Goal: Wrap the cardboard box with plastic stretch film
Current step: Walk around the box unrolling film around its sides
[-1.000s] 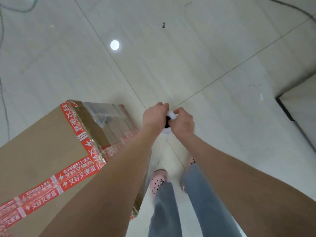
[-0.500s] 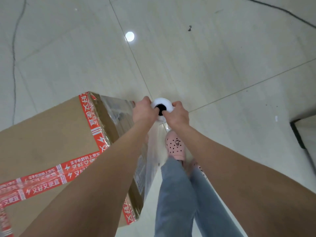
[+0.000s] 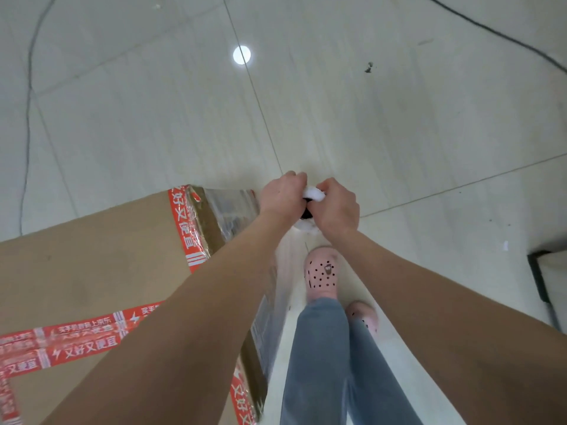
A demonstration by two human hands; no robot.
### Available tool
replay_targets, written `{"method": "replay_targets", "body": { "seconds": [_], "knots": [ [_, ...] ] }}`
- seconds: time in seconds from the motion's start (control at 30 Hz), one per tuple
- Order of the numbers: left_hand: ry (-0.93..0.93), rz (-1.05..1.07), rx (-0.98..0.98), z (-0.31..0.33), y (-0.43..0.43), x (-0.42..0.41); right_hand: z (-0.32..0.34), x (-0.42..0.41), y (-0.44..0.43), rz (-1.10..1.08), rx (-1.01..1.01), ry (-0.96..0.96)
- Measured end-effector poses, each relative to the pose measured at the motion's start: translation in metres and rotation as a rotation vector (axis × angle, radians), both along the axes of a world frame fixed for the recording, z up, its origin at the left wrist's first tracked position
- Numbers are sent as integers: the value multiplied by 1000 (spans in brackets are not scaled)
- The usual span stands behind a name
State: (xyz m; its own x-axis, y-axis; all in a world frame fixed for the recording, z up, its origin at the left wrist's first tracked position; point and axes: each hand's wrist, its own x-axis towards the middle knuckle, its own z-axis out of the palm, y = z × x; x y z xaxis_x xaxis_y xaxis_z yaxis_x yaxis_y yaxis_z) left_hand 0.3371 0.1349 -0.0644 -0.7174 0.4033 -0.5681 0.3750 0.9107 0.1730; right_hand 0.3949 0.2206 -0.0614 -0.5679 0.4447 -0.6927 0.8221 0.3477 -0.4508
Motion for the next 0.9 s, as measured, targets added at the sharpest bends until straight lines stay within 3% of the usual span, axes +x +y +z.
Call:
{"method": "replay_targets", "body": {
  "seconds": [0.23,0.37,0.5,0.73,0.9],
  "knots": [
    [-43,352,33,-4,-17,-28,2,-43,-5,52,-27,101],
    [-62,514,29,-4,-32,-41,-1,-52,-10,35,-137,-27],
    [-128,420,-56,-1,-35,-48,-3,-59,-17,-53,-230,-114],
    [-120,25,-57,0,-21,-68,-6,-67,-18,-78,-215,-127],
    [-86,-38,-83,-6,-15,-77,-5,-70,-13,-24,-193,-107]
  ]
}}
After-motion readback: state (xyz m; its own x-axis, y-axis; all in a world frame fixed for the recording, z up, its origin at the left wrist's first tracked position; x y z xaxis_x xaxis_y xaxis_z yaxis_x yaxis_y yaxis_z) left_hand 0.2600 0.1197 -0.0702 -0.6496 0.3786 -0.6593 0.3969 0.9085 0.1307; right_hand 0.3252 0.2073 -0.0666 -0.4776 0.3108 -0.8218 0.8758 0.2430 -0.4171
